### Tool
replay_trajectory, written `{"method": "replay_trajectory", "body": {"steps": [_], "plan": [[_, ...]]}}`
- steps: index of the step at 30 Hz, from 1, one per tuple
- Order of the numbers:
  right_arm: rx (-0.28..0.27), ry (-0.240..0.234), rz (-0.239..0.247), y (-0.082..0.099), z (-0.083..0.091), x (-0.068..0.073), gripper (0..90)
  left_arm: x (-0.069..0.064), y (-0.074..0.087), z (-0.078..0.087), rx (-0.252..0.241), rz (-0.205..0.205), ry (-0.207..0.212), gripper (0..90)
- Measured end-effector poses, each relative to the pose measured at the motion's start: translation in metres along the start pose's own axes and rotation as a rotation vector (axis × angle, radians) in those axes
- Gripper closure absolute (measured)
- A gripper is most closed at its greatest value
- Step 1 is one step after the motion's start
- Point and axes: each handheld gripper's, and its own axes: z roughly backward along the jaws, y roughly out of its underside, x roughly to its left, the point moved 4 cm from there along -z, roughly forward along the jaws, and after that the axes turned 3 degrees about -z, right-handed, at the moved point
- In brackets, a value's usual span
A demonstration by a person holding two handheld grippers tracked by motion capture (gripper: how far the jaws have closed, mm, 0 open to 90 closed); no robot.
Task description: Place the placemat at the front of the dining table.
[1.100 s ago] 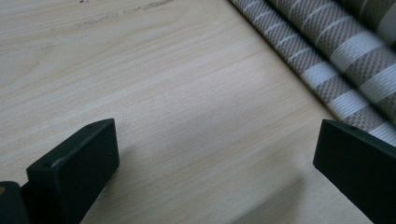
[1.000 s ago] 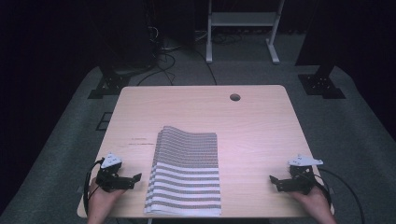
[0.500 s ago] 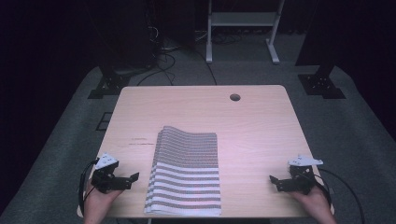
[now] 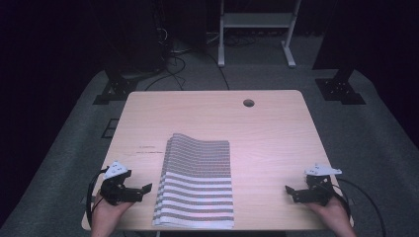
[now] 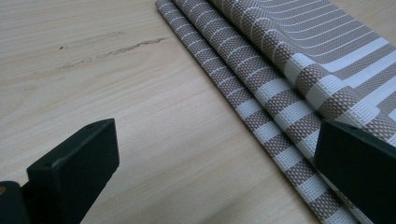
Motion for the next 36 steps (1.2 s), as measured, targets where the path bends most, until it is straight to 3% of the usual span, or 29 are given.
{"method": "replay_trajectory", "body": {"steps": [36], "plan": [[0.0,0.0,0.0,0.0,0.0,0.0,0.0,-0.057,-0.019,-0.026,0.022,-0.111,0.143,0.0]]}}
